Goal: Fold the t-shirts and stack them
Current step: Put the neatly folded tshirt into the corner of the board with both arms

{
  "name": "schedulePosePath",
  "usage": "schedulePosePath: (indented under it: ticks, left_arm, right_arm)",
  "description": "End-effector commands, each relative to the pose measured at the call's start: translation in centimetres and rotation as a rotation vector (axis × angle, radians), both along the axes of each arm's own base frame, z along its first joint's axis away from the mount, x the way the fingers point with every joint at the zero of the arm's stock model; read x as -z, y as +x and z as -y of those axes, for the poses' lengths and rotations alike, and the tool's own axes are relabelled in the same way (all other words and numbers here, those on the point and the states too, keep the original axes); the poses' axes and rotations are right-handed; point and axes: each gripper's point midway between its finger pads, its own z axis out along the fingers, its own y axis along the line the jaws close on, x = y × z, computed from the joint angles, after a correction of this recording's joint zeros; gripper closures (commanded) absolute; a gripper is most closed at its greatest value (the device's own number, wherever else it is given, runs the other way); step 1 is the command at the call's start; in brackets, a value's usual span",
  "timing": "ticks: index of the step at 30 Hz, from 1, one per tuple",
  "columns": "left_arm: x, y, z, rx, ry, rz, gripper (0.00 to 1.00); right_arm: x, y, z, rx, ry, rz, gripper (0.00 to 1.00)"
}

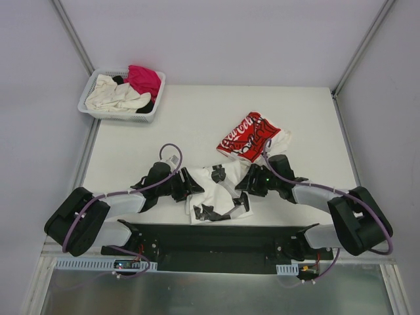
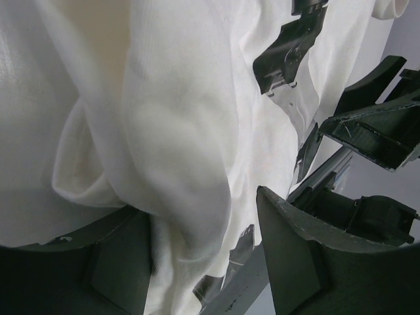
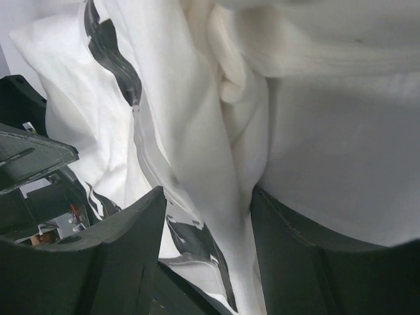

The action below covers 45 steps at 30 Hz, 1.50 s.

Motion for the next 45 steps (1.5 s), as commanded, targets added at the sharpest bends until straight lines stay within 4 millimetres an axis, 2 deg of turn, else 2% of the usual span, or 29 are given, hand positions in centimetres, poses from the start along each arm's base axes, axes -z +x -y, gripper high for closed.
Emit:
schedulePosePath:
  ticks: [1, 7, 13, 16, 17, 19, 26, 27, 30, 31, 33, 34, 36, 40, 45]
  left_arm:
    - [-0.4, 0.1, 0.3, 0.034, 0.003, 0.045, 0.42]
    - [-0.6, 0.5, 0.9, 0.060, -0.005, 0.055, 0.42]
    - [-0.7, 1.1, 2.0, 0.085, -0.043, 0.056, 0.44]
    - [-1.0, 1.6, 2.7, 0.102, -0.074, 0.068, 0.55]
    - [-0.9, 1.8, 3.0, 0.107, -0.080, 0.071, 0.81]
    - [-1.0, 1.9, 3.3, 0.118, -0.095, 0.069, 0.92]
    - [-0.8, 2.0, 3.4, 0.111, -0.101, 0.076, 0.94]
    - [-0.7, 2.0, 3.3, 0.113, -0.099, 0.076, 0.94]
    - [-0.7, 2.0, 3.3, 0.115, -0.095, 0.079, 0.94]
    - [-0.7, 2.0, 3.2, 0.114, -0.092, 0.078, 0.95]
    - [-0.6, 2.0, 3.2, 0.114, -0.088, 0.081, 0.96]
    - [-0.5, 1.9, 3.1, 0.114, -0.085, 0.080, 0.98]
    - [-0.4, 1.9, 3.0, 0.113, -0.080, 0.086, 1.00]
    - [-0.4, 2.0, 3.0, 0.114, -0.080, 0.098, 1.00]
    - [-1.2, 2.4, 3.2, 0.123, -0.090, 0.143, 1.00]
  right_arm:
    - [2.0, -0.1, -0.3, 0.004, -0.046, -0.055, 0.43]
    - [2.4, -0.1, -2.0, -0.019, -0.019, -0.077, 0.43]
    - [2.7, -0.4, -2.3, -0.004, -0.014, -0.088, 0.43]
    - [2.7, -0.5, -2.2, 0.007, -0.014, -0.085, 0.43]
    - [2.7, -0.4, -2.1, 0.011, -0.015, -0.083, 0.44]
    - [2.5, -0.3, -2.1, 0.012, -0.015, -0.081, 0.44]
    - [3.0, -0.2, -2.2, 0.010, -0.031, -0.083, 0.47]
    - [3.2, -0.3, -2.1, 0.013, -0.032, -0.087, 0.48]
    - [3.4, -0.2, -2.4, 0.016, -0.017, -0.084, 0.62]
    - [3.3, 0.0, -2.5, 0.019, -0.011, -0.077, 0.71]
    - [3.3, 0.0, -2.5, 0.025, -0.007, -0.071, 0.81]
    - [3.3, 0.0, -2.5, 0.027, -0.009, -0.072, 0.91]
    - [3.3, 0.0, -2.5, 0.025, -0.008, -0.070, 0.99]
    - [3.1, -0.1, -2.8, 0.022, 0.007, -0.076, 0.99]
    - [1.7, 0.2, -3.3, 0.007, 0.008, -0.040, 0.99]
